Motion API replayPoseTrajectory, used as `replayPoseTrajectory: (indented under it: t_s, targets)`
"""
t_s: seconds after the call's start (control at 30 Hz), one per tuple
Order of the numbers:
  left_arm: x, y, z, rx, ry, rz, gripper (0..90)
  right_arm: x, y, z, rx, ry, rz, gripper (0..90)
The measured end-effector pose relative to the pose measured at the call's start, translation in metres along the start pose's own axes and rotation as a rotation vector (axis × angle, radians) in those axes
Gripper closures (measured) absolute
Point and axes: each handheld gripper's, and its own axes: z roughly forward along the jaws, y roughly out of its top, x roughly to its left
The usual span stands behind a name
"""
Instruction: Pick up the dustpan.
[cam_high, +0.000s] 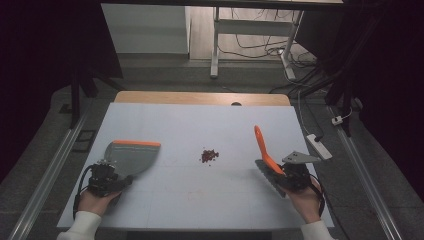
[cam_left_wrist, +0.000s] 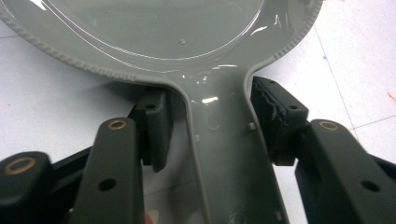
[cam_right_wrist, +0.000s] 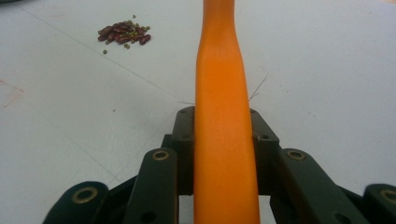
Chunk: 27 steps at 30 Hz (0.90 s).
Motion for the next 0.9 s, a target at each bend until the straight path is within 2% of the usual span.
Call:
replayPoseTrajectory:
  t_s: [0.13, 0.3, 0.77, 0.9]
  targets:
    - [0.005, -0.001, 0.0, -0.023, 0.0, -0.013, 59.9, -0.001, -0.001, 0.0, -0.001, -0.002, 0.0, 70.3]
    - [0.01, -0.002, -0.001, -0.03, -0.019, -0.018, 60.9, 0.0, -0.001, 0.001, 0.005, 0.001, 0.0, 70.3]
    - [0.013, -0.004, -0.007, -0.056, -0.012, 0.016, 61.4, 0.0, -0.001, 0.001, 0.004, 0.003, -0.002, 70.3]
    - [0.014, -0.003, -0.008, -0.063, -0.024, 0.034, 61.5, 0.0, 0.0, 0.0, -0.001, 0.003, -0.004, 70.3]
